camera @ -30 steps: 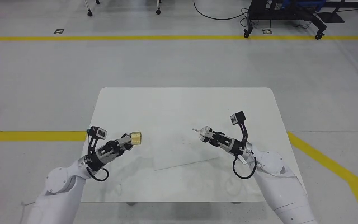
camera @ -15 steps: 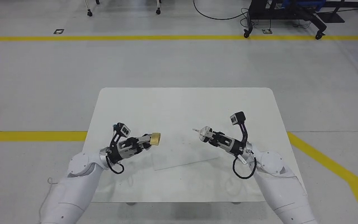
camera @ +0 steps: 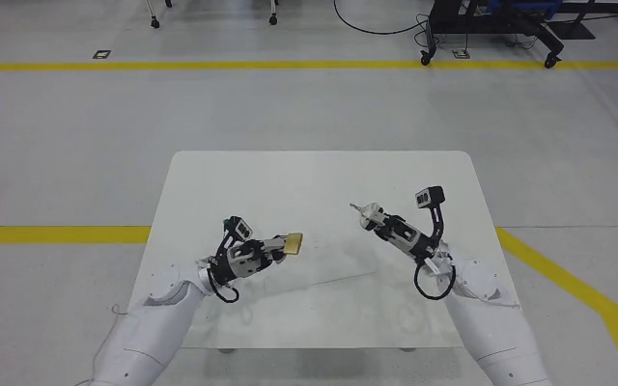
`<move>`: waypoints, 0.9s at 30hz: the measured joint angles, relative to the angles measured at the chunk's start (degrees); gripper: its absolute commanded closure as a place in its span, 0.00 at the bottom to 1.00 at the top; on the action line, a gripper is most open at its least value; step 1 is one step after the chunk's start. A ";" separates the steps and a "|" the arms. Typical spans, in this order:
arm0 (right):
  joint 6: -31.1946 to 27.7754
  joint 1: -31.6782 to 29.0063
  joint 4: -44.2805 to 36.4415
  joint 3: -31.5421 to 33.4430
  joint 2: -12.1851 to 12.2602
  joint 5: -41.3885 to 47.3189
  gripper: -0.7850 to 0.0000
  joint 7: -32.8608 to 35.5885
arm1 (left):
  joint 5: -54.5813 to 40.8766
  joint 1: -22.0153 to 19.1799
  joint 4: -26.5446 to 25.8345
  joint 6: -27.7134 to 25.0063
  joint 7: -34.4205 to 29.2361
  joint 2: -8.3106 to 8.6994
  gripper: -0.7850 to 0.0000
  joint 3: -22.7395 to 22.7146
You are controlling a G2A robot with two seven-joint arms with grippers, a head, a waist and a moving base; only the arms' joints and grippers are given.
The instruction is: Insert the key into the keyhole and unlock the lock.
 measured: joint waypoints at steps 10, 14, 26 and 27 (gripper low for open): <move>-2.32 3.88 1.02 -4.43 -1.53 -3.18 1.00 -6.13 | -7.58 -12.54 10.59 9.89 -6.00 -5.84 1.00 13.41; -2.51 5.08 2.01 -6.18 -2.00 -1.75 1.00 -3.74 | -8.85 -14.94 13.33 9.34 -5.77 -7.39 1.00 15.14; -4.88 3.36 0.02 -6.75 -1.96 2.59 1.00 6.02 | -12.82 -15.95 19.08 7.54 -7.06 -9.72 1.00 15.13; -5.55 3.12 -0.57 -6.95 -1.85 1.72 1.00 7.96 | -13.26 -15.84 19.27 7.47 -7.11 -9.87 1.00 15.06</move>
